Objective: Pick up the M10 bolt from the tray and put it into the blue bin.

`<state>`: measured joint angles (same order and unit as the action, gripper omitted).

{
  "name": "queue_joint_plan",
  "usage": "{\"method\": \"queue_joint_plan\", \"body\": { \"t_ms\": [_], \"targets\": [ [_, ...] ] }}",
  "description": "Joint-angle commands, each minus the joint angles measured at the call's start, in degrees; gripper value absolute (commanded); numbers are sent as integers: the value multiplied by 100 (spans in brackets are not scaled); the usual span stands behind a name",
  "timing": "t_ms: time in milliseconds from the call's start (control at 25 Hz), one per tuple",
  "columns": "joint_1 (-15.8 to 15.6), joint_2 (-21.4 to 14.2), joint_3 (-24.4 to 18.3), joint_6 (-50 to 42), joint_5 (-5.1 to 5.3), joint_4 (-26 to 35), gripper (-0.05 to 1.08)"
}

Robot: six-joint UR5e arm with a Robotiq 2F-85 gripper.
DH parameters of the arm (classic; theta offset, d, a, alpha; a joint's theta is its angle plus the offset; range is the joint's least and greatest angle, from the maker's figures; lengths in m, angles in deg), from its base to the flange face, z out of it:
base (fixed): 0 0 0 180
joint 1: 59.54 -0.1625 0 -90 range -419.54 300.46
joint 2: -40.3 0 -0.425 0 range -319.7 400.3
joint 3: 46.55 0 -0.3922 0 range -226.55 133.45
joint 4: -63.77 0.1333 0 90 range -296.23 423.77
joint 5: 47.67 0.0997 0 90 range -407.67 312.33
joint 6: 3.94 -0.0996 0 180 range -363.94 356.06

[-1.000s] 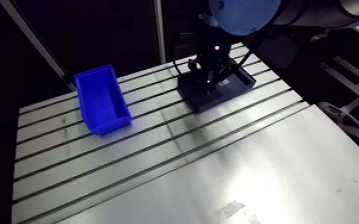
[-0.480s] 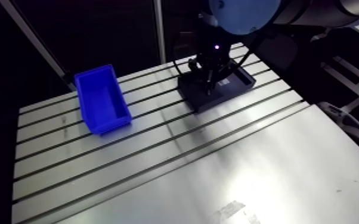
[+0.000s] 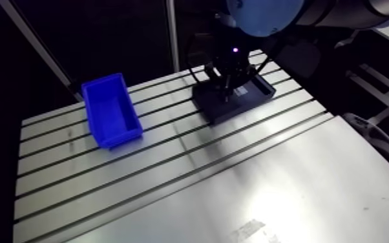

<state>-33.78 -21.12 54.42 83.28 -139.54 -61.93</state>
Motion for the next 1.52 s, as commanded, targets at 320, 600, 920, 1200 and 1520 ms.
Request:
{"method": "queue_joint_plan", "body": {
  "t_ms": [320,600,920,1200,1520],
  "targets": [
    [-35,-1149,-416,2603,-257,998,105],
    [-668,-1368,-996,4845,-125,1684,103],
    [-1292,-1342,-1436,7412,16,2185,103],
    [-1732,-1298,-1612,9065,315,2185,105],
    [-2145,-1070,-1770,9707,306,2176,106]
  ]
}}
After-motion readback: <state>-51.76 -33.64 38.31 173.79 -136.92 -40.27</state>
